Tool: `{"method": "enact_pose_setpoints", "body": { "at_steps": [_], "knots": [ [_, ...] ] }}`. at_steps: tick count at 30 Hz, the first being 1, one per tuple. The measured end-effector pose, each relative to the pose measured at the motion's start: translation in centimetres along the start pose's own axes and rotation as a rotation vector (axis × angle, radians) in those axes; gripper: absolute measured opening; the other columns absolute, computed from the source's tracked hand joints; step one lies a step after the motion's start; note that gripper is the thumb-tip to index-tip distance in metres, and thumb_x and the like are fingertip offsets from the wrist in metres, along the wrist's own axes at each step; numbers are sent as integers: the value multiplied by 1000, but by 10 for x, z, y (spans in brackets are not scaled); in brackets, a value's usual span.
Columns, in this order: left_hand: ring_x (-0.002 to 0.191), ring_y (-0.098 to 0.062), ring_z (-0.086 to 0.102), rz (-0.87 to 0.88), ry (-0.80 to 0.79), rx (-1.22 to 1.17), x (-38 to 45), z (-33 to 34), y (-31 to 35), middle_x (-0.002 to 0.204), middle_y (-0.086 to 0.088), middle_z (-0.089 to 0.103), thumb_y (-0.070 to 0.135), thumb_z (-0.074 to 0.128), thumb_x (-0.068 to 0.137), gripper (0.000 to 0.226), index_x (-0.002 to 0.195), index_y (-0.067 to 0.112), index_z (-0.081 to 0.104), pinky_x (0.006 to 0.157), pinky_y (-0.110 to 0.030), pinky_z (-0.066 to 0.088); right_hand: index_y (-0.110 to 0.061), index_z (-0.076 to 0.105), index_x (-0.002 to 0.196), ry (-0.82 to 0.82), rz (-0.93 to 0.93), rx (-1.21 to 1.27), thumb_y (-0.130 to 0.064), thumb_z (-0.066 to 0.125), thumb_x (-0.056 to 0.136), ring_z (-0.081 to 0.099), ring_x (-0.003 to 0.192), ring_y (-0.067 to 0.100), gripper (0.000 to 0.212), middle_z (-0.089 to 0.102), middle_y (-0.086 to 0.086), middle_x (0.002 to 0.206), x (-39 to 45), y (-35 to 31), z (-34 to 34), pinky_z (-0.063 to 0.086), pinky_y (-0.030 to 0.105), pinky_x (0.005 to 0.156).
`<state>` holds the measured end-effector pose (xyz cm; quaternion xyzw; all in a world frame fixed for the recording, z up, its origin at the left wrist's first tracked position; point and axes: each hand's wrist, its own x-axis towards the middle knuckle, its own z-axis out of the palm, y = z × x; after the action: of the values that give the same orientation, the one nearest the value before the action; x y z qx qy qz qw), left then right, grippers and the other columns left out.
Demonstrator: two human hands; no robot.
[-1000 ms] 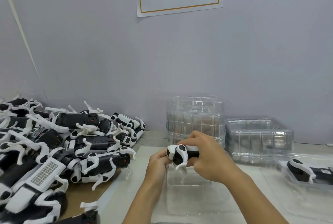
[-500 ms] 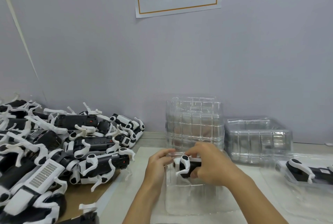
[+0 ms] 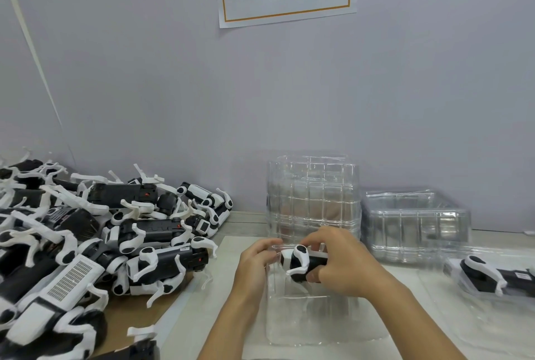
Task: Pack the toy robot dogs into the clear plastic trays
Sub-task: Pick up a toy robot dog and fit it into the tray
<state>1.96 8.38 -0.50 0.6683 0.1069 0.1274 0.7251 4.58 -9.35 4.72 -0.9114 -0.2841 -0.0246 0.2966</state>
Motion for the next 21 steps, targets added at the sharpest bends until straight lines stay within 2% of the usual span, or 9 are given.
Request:
{"method": "enact_pose_setpoints", "body": {
  "at_steps": [4,7,9,11,13,14,17,19,21],
  "knots": [
    [108,-30,67,8,-5,14,0,1,-1,103,-10,76,-3,51,89,34,94,16,78,103,-51,49,-56,61,77,64,11,100,-37,78,61,58,81,6,30,61,-17,91,2,0,-1,55,37,76],
    [108,-31,67,13,3,16,0,2,0,101,-10,76,2,52,89,32,90,19,78,102,-50,49,-54,60,89,28,18,40,-40,77,62,53,86,-2,35,57,-23,96,2,3,3,46,24,70],
    [106,-29,68,20,-8,1,-1,3,1,99,-7,76,13,56,87,25,86,24,78,99,-46,50,-51,61,102,12,18,-15,-42,76,62,48,87,-9,43,56,-25,98,2,4,5,34,16,65],
    [109,-29,67,18,-47,-9,-3,5,1,103,-6,76,29,59,89,20,92,25,77,101,-45,49,-51,59,102,9,24,-25,-39,79,64,47,88,-8,45,57,-24,101,3,4,6,31,14,64],
    [113,-29,65,-12,-87,-10,-5,7,1,109,-9,74,45,63,81,34,102,21,75,106,-50,46,-50,57,101,8,29,-30,-32,82,67,48,90,-4,46,56,-23,102,3,5,7,32,14,65],
    [115,-30,64,-27,-88,-16,-6,8,1,111,-11,73,46,65,77,41,105,18,74,108,-52,44,-49,58,101,7,26,-34,-30,83,68,49,91,-1,46,56,-22,102,4,6,7,33,15,67],
    [117,-36,62,-45,-45,-35,-3,7,1,113,-17,72,32,71,81,31,105,11,74,109,-56,42,-46,60,104,3,17,-42,-27,83,69,50,95,3,46,55,-21,103,4,7,9,37,19,72],
    [117,-39,62,-56,-25,-29,1,6,0,111,-19,72,19,66,92,17,103,9,74,108,-56,43,-46,61,106,3,17,-46,-27,83,70,50,96,4,46,55,-21,104,4,8,9,38,20,73],
    [115,-38,62,-66,-22,-18,3,6,-2,110,-18,72,15,62,95,15,102,8,74,106,-54,45,-45,61,107,5,16,-52,-27,84,71,50,97,4,46,55,-21,105,4,9,9,38,20,74]
  ]
}}
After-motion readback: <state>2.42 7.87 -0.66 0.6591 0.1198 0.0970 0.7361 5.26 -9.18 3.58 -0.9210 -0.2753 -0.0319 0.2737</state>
